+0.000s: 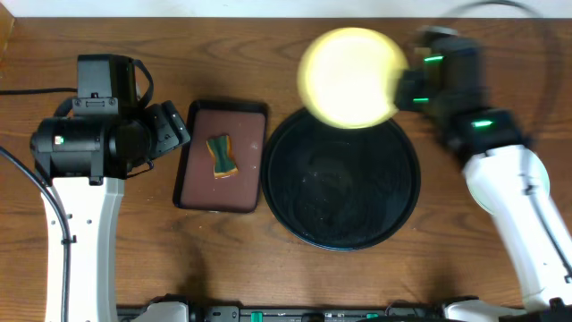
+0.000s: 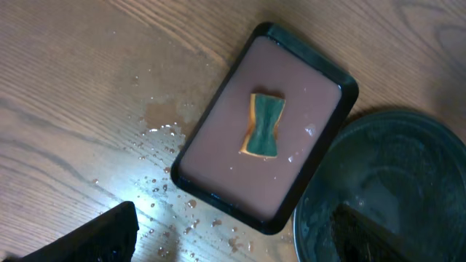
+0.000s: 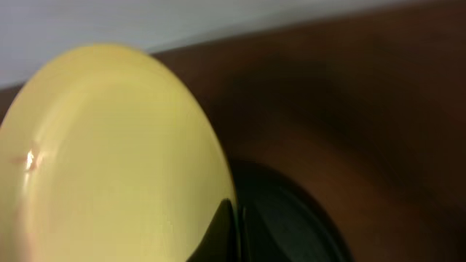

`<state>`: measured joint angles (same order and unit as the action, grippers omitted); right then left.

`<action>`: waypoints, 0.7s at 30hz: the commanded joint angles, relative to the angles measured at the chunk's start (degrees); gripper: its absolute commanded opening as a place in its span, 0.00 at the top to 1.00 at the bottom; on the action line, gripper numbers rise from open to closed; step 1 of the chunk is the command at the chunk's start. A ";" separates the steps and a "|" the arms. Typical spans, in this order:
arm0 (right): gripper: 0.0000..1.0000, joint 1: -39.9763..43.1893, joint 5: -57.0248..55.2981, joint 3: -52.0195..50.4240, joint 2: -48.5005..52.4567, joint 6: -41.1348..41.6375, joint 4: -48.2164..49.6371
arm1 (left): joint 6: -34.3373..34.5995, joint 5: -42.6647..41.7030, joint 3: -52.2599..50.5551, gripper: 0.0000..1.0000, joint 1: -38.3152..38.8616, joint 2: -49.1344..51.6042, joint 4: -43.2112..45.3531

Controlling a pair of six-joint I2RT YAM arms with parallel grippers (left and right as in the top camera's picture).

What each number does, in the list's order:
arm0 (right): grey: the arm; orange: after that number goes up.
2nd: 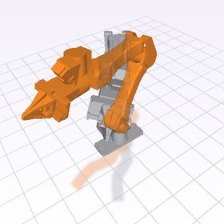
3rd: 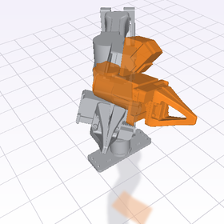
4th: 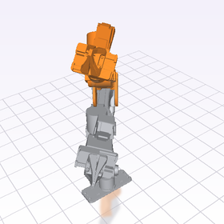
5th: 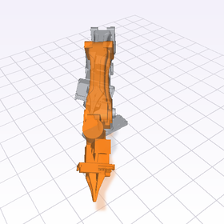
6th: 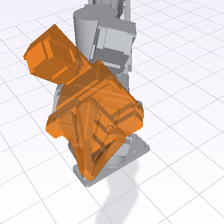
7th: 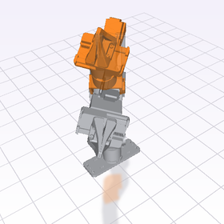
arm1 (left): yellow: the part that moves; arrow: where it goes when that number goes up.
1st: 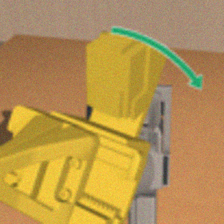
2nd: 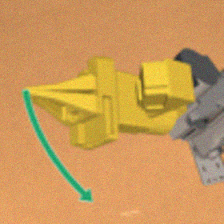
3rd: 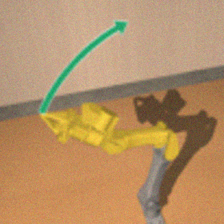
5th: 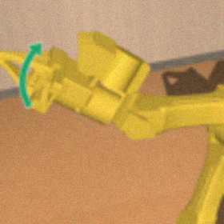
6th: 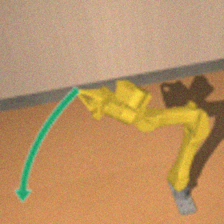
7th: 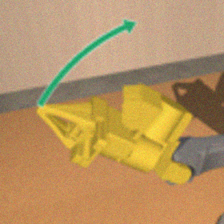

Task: Clean dirty plates on tray and stack at the side
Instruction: 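Carry the yellow plate right and stack it on the green plates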

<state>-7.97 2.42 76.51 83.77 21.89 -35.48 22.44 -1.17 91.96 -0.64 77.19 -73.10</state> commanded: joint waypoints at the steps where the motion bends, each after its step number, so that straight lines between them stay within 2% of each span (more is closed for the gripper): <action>1: 0.99 11.74 8.61 -0.20 0.04 8.31 -6.03 | -0.35 0.33 0.42 0.15 -0.26 -0.46 -0.04; 7: 0.99 33.03 8.63 -0.50 1.84 7.23 -12.59 | -0.35 0.33 0.42 0.15 -0.26 -0.46 -0.04; 12: 0.99 45.27 7.50 -0.57 6.01 4.76 -17.31 | -0.35 0.33 0.42 0.15 -0.26 -0.46 -0.02; 16: 0.99 50.77 7.67 -0.57 11.67 2.93 -19.43 | -0.35 0.33 0.42 0.15 -0.26 -0.46 -0.02; 21: 0.99 52.09 6.86 -0.57 17.05 0.15 -21.16 | -0.35 0.33 0.42 0.15 -0.26 -0.46 -0.02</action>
<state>43.81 9.08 76.05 98.76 24.71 -56.47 22.41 -1.17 91.96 -0.64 77.19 -73.08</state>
